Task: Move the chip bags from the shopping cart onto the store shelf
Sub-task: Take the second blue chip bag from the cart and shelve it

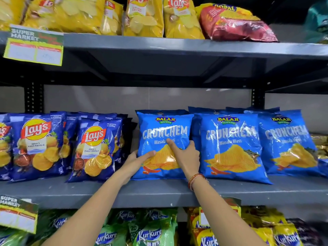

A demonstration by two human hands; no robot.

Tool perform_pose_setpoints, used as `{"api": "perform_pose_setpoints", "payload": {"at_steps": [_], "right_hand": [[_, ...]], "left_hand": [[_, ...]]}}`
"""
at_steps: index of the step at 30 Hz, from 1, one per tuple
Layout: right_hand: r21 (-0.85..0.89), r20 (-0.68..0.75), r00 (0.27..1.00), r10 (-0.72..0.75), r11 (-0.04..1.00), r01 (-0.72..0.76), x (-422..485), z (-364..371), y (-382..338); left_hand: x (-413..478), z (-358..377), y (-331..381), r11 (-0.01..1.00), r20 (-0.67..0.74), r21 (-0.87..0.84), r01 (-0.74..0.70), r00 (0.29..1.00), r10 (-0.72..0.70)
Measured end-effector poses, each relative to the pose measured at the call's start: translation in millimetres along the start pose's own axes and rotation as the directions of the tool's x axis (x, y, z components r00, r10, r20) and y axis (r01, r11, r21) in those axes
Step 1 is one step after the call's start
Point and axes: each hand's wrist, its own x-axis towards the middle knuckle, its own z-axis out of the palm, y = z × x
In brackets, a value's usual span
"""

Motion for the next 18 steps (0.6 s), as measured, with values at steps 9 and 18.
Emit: {"api": "perform_pose_setpoints", "payload": {"at_steps": [9, 18], "right_hand": [[-0.286, -0.229, 0.871, -0.434, 0.886, 0.366, -32, 3, -12], [0.212, 0.401, 0.859, -0.318, 0.945, 0.251, -71, 69, -55]], "left_hand": [[-51, -7, 9, 0.846, -0.223, 0.461, -0.269, 0.888, 0.403], [-124, -89, -17, 0.542, -0.344, 0.840, -0.035, 0.738, 0.581]]}}
